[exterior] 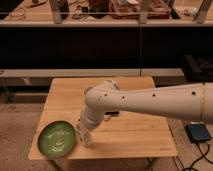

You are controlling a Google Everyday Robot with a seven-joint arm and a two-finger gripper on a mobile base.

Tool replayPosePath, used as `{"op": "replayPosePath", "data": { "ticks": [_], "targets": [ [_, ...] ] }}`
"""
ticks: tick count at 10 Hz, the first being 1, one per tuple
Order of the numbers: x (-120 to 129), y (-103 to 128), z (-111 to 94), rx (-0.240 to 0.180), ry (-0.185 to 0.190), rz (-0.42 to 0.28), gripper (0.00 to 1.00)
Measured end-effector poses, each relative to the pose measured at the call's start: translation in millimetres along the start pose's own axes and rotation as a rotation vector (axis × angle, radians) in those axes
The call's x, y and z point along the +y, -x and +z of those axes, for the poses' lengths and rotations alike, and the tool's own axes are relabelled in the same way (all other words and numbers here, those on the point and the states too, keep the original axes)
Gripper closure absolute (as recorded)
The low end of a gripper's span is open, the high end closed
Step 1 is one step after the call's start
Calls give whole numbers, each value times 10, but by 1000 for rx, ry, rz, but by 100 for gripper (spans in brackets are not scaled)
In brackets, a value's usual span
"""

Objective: Knock the bottle over

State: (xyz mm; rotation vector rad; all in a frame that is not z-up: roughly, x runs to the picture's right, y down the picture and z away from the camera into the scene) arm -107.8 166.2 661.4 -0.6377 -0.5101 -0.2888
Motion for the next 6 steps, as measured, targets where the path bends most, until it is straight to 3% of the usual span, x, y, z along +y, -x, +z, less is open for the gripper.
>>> {"op": "replayPosePath", "data": {
  "ticks": [2, 4, 6],
  "targets": [
    [-116, 4, 101, 0, 18, 12, 72],
    [-132, -43, 194, 17, 3, 8, 72],
    [-73, -107, 96, 11, 6, 2, 72]
  ]
}}
